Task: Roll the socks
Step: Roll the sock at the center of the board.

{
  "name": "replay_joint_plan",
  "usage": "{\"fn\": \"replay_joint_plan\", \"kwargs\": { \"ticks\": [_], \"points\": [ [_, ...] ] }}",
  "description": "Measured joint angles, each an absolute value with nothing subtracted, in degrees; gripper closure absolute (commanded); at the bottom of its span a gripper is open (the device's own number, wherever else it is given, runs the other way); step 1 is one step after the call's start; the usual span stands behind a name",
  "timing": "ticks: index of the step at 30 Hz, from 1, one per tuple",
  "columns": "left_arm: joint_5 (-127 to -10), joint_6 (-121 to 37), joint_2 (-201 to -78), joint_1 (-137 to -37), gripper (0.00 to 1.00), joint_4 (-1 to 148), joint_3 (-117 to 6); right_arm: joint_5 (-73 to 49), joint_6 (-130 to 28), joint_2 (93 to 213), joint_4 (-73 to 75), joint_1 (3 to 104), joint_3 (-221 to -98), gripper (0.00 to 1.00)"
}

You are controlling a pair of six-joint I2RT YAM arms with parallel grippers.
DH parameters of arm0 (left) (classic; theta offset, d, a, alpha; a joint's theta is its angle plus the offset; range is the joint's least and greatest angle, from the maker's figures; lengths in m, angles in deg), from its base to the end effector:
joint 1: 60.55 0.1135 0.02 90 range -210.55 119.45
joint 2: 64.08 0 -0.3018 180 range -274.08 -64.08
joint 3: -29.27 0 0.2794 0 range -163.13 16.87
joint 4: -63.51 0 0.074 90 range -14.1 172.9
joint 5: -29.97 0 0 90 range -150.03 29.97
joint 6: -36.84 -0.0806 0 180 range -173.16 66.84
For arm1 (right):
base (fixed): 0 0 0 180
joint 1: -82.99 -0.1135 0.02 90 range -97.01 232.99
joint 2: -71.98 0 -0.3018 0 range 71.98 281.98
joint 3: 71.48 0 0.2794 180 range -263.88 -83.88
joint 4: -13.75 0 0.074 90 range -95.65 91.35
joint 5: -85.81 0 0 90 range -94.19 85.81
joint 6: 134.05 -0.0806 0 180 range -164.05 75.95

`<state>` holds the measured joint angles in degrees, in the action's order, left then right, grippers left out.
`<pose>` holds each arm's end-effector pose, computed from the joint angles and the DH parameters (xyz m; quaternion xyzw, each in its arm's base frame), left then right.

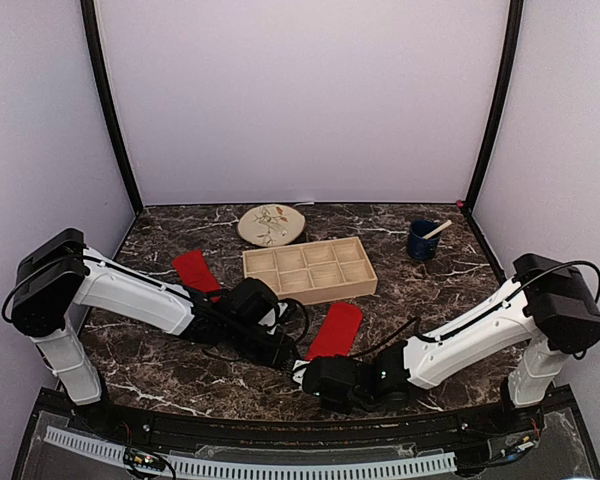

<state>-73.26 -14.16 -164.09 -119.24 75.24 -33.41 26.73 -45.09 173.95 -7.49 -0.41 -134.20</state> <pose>0.1893 -0.3467 0.1261 0.1988 0.9100 -0.3326 0.1474 0.0836 0.3623 0.1074 -0.5626 0.7462 -0.0259 0.3550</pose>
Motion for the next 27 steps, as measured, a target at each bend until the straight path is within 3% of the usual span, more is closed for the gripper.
{"fn": "replay_joint_plan", "kwargs": {
  "ticks": [15, 27],
  "points": [
    [-71.91, -11.34, -159.28, -117.91, 0.55, 68.81, -25.63, 13.53, -48.15, 170.28, -7.65, 6.52, -132.78, 0.95],
    [-73.11, -14.09, -156.53, -117.91, 0.54, 63.37, -21.32, -4.86, -54.40, 168.12, -5.90, 15.29, -131.12, 0.96]
  ]
}}
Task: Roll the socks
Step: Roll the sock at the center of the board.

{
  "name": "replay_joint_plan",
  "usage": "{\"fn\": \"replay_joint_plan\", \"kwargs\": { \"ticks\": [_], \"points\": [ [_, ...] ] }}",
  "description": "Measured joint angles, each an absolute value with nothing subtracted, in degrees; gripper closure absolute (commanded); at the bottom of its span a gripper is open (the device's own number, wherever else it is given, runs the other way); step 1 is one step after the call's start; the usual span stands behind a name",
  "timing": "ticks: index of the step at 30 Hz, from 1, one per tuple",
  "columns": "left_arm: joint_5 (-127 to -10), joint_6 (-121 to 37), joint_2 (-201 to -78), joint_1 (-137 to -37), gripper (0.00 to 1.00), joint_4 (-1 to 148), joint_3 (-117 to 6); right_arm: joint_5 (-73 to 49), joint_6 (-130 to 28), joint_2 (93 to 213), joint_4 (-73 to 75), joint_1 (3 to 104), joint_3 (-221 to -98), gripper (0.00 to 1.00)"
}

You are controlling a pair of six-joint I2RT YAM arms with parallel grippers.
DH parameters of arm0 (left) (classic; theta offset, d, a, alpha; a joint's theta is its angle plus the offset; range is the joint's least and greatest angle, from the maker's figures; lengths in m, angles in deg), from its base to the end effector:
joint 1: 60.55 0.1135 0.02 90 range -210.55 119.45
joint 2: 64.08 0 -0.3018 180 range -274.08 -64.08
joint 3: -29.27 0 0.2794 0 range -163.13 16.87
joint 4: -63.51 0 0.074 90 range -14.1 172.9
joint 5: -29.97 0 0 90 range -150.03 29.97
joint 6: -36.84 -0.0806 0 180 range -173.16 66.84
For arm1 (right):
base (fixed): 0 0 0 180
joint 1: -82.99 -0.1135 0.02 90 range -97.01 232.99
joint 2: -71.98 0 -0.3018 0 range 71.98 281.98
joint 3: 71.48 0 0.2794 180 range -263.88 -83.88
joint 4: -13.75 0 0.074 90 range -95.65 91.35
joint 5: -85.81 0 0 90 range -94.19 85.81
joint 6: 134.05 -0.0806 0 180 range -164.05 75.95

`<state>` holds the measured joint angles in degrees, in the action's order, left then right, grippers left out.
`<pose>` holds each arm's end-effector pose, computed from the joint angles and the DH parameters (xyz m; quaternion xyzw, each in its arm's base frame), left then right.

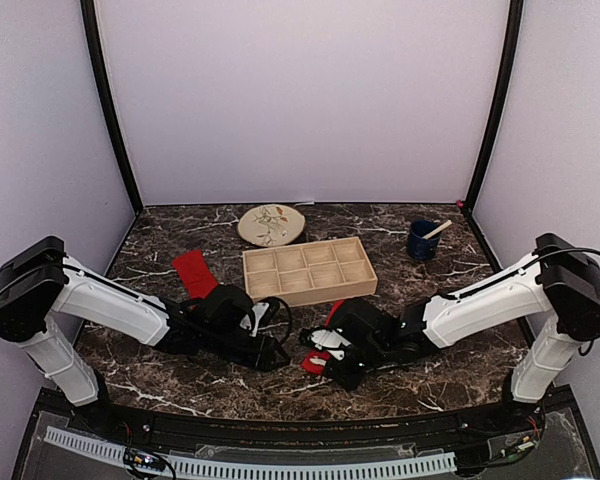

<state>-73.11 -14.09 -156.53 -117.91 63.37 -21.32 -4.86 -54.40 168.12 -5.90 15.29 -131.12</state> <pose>0.1760 -0.3086 0.1271 0.1901 0.8877 -0.3722 0.1932 0.1369 0.3362 0.1190 -0.4605 0.8385 0.1876 0.2226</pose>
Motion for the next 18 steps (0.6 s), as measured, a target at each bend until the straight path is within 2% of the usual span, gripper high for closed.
{"fn": "replay_joint_plan", "kwargs": {
  "ticks": [18],
  "points": [
    [-81.15, -21.55, -158.23, -119.18, 0.55, 55.26, -21.32, -34.69, -71.67, 168.12, 6.91, 27.09, -122.79, 0.95]
  ]
}}
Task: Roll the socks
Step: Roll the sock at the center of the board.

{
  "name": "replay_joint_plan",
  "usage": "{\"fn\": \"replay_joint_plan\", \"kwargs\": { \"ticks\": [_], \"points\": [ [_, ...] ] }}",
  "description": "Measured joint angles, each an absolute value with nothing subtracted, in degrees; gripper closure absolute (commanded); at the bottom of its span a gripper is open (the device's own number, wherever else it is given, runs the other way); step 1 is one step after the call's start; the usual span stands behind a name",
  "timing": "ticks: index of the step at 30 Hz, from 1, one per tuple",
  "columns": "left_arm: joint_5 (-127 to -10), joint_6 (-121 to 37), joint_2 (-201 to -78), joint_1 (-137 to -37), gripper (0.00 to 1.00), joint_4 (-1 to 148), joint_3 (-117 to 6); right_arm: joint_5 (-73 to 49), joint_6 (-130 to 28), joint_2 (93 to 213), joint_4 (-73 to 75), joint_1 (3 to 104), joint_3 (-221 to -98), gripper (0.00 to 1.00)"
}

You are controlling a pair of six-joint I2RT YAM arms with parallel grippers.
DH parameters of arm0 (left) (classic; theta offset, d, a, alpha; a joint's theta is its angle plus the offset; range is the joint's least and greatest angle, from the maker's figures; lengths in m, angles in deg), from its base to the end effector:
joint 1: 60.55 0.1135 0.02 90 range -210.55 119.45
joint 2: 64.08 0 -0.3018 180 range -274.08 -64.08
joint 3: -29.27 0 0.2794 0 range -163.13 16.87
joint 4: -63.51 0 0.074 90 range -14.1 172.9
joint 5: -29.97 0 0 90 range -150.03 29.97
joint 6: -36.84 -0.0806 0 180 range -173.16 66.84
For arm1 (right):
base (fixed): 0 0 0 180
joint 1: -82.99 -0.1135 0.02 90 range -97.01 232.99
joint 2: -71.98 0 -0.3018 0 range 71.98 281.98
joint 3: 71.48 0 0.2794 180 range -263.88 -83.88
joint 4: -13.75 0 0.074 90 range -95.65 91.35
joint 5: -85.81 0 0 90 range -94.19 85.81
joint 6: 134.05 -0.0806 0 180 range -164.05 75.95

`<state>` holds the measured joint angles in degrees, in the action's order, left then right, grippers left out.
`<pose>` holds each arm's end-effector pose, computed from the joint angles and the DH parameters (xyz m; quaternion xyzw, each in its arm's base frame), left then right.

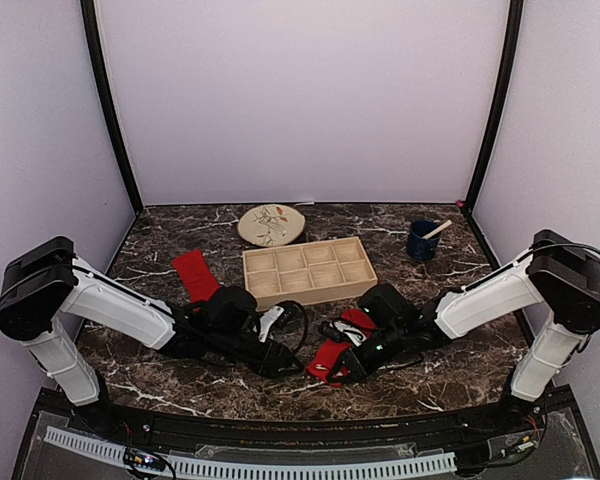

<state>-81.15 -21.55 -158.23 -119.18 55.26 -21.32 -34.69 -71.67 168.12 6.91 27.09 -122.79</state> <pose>0.1658 -0.3277 0.1357 0.2858 0.8294 -0.4348 0.2033 0.1564 0.3040 0.1041 -0.3064 0.8626 0.3963 0.0708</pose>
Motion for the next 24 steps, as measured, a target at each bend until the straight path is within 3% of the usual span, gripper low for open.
{"fn": "replay_joint_plan", "kwargs": {
  "ticks": [12, 24],
  "points": [
    [-83.54, -28.32, -162.38, -120.93, 0.55, 53.60, -23.51, -41.14, -77.70, 168.64, 10.17, 29.01, -121.72, 0.95],
    [-78.84, -37.06, -162.38, -122.06, 0.58, 50.15, -23.49, -43.15, -77.83, 168.86, 9.53, 29.97, -121.70, 0.96]
  ]
}}
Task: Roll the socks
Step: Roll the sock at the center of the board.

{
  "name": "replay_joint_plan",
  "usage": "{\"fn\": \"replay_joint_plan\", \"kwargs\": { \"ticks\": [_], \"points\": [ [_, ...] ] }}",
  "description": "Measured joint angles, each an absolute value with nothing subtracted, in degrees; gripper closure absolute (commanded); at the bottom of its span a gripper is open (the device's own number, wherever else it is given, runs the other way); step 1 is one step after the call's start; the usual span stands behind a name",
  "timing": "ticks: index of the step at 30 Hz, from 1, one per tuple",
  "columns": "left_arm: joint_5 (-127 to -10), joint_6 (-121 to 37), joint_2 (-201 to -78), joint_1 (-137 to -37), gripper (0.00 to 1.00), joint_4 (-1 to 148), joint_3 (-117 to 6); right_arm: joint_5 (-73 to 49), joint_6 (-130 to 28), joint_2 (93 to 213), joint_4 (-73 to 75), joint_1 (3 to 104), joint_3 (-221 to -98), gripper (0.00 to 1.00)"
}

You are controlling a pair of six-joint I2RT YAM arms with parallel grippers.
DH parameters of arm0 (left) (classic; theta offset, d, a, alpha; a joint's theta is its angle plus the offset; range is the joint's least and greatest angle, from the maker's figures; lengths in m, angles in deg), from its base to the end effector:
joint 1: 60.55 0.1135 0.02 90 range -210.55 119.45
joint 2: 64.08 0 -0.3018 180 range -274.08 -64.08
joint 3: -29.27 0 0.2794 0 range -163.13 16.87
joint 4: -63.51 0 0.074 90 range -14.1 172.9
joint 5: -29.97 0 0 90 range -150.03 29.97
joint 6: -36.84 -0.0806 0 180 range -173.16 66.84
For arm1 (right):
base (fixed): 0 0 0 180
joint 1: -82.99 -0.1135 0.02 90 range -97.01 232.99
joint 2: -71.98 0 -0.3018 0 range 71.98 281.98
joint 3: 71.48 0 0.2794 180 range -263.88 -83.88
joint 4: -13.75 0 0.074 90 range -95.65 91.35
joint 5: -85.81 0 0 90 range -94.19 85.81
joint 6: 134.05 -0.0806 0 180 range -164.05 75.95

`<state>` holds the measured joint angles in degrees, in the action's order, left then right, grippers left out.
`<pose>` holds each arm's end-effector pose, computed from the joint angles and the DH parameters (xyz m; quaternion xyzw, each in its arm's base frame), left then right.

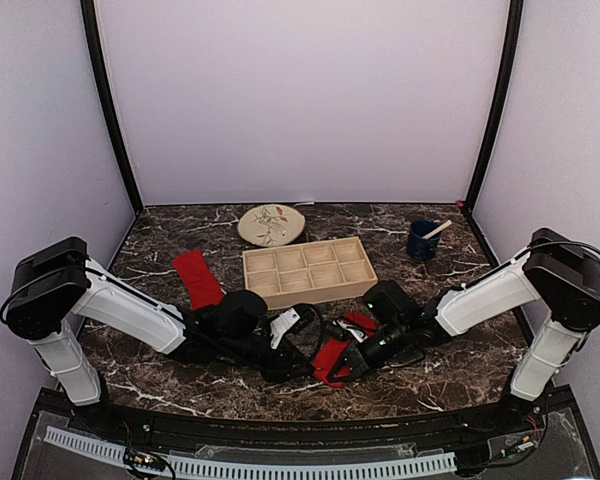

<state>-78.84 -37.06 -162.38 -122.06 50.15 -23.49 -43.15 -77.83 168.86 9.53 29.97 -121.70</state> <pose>0.1615 -0.3521 0.1327 0.4062 0.7662 -0.4104 0.2820 0.1605 0.2974 0.1039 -0.2585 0.8572 0.4452 0.0134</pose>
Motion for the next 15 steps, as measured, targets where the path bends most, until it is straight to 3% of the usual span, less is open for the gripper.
{"fn": "replay_joint_plan", "kwargs": {
  "ticks": [15],
  "points": [
    [-77.13, -43.14, -166.73, -123.35, 0.60, 47.57, -23.66, -44.90, -77.63, 169.93, 8.94, 30.83, -121.46, 0.96]
  ]
}}
